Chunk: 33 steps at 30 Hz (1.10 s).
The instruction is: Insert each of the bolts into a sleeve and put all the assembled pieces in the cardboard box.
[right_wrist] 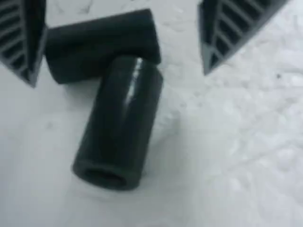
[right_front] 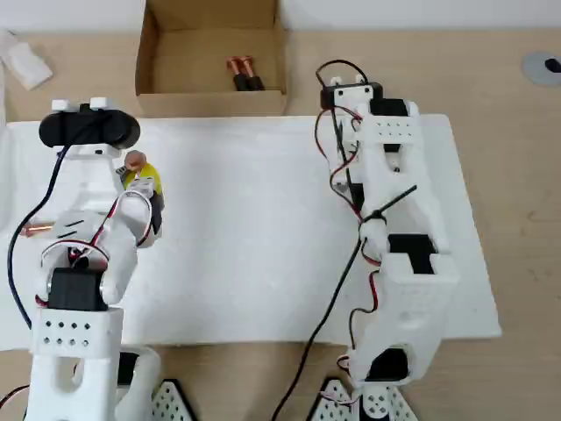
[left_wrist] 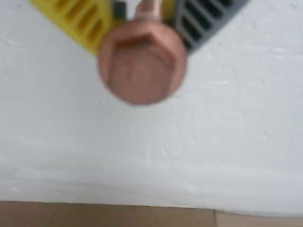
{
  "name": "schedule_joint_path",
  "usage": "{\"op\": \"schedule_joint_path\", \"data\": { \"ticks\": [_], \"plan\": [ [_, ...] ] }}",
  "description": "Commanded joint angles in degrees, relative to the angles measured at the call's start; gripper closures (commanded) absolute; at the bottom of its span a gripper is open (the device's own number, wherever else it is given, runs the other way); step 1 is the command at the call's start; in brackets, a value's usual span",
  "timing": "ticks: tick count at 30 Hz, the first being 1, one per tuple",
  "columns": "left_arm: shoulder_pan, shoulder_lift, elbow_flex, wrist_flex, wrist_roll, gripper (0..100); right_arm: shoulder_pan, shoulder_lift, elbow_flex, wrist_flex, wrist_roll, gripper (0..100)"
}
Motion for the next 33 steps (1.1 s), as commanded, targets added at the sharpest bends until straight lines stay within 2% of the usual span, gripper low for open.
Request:
{"op": "schedule_joint_path", "data": {
  "ticks": [1, 12, 18, 33],
  "plan": [
    [0.6, -1.5, -1.2, -1.1, 0.2, 99, 1.2, -0.2, -0.8, -0.7, 1.8, 74.1],
    [0.6, -1.5, -1.2, -0.9, 0.3, 99, 0.9, 3.0, -0.5, -0.3, 2.7, 74.4],
    [0.6, -1.5, -3.1, 2.5, 0.3, 99, 0.5, 4.4, -1.0, 0.9, 6.4, 82.5],
    [0.6, -1.5, -3.0, 2.6, 0.3, 99, 0.3, 3.6, -5.1, 0.5, 6.8, 82.8]
  ]
}}
